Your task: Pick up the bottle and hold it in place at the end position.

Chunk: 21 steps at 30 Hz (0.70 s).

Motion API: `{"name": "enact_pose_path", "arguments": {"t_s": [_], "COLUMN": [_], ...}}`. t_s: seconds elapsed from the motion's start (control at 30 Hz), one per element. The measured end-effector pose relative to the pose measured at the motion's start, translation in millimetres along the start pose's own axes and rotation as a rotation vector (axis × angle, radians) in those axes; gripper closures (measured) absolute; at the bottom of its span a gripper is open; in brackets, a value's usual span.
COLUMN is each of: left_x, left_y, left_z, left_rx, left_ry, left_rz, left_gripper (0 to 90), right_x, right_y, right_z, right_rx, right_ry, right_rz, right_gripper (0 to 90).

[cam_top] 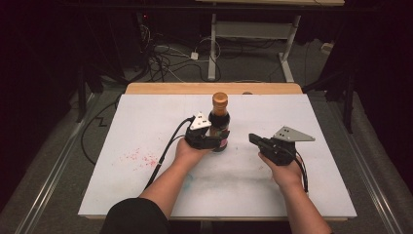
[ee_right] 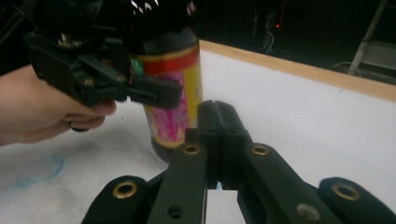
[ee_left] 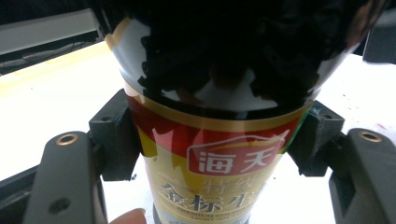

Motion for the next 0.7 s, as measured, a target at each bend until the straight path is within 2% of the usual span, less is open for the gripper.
{"name": "enact_pose_path", "arguments": {"t_s": [0.13, 0.17, 0.2, 0.3, 0.4, 0.43, 0.47, 0.5, 0.53, 0.57, 0.67, 0.7], "left_x": [0.3, -0.3, 0.6, 0.4, 0.6, -0.9, -2.1, -0.7, -2.1, -2.2, -2.0, -0.6], "left_y": [0.0, 4.5, -0.1, 0.4, 0.1, 6.5, 9.4, 6.4, 9.2, 9.4, 9.8, 7.0], "left_z": [0.1, -0.7, 0.3, 0.1, 0.9, -1.0, -2.9, -0.3, -2.5, -2.6, -2.3, -0.3], "left_rx": [-0.002, 0.02, -0.003, -0.002, -0.005, 0.016, 0.005, 0.014, 0.004, 0.003, 0.002, 0.012], "left_ry": [0.004, 0.034, 0.008, 0.01, 0.004, 0.049, 0.074, 0.044, 0.07, 0.072, 0.073, 0.045], "left_rz": [0.003, 0.05, 0.006, 0.011, 0.001, 0.073, 0.124, 0.066, 0.12, 0.124, 0.122, 0.068], "left_gripper": [28.3, 28.3, 28.3, 28.3, 28.3, 28.3, 28.3, 28.3, 28.3, 28.3, 28.3, 28.3], "right_x": [-11.9, -14.7, -17.4, -24.7, -31.6, -33.1, -34.4, -35.9, -37.2, -38.7, -43.4, -45.1], "right_y": [-1.2, -1.6, -2.3, -4.3, -6.4, -7.0, -7.5, -8.1, -8.7, -9.2, -10.7, -11.1], "right_z": [-2.5, -3.2, -4.1, -6.4, -9.9, -10.6, -11.5, -12.7, -13.8, -14.7, -15.8, -15.4], "right_rx": [-0.005, -0.009, -0.011, -0.027, -0.034, -0.034, -0.037, -0.039, -0.041, -0.042, -0.045, -0.045], "right_ry": [0.002, 0.003, 0.004, 0.007, 0.01, 0.008, 0.007, 0.006, 0.001, 0.0, 0.006, 0.004], "right_rz": [0.013, 0.018, 0.023, 0.031, 0.038, 0.041, 0.042, 0.042, 0.044, 0.049, 0.056, 0.062], "right_gripper": [90.0, 90.0, 90.0, 90.0, 90.0, 90.0, 90.0, 90.0, 90.0, 90.0, 90.0, 90.0]}}
Point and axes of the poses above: each handheld gripper's, and its own axes: z roughly backward along the jaws, x roughly out of its underside, y roughly to its right, the point moved 3 cm from there along -z, roughly forward along the jaws, and after that the axes turned 12 degrees about -x, right-handed, at the moved point
